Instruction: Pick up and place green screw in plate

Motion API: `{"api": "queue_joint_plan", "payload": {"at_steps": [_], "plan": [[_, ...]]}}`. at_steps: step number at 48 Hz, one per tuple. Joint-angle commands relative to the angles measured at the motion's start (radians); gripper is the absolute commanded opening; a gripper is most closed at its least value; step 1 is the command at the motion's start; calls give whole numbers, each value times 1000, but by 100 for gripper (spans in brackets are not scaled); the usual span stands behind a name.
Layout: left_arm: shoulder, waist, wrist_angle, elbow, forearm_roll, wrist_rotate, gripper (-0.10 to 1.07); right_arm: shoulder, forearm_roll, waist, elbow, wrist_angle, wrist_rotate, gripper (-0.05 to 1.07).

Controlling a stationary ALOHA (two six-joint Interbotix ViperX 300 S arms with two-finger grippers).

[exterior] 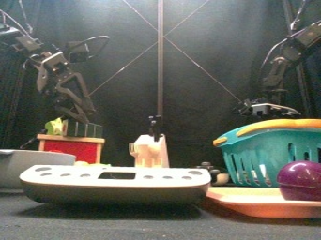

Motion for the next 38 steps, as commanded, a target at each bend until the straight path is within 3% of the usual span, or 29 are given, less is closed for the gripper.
{"api": "queue_joint_plan", "payload": {"at_steps": [1,38], "plan": [[-2,12,0,-15,-5,0,99,9,9,3,-3,-23,-3,87],[0,23,2,-12,-5,2,99,169,12,18,-28,-87,2,86]]}}
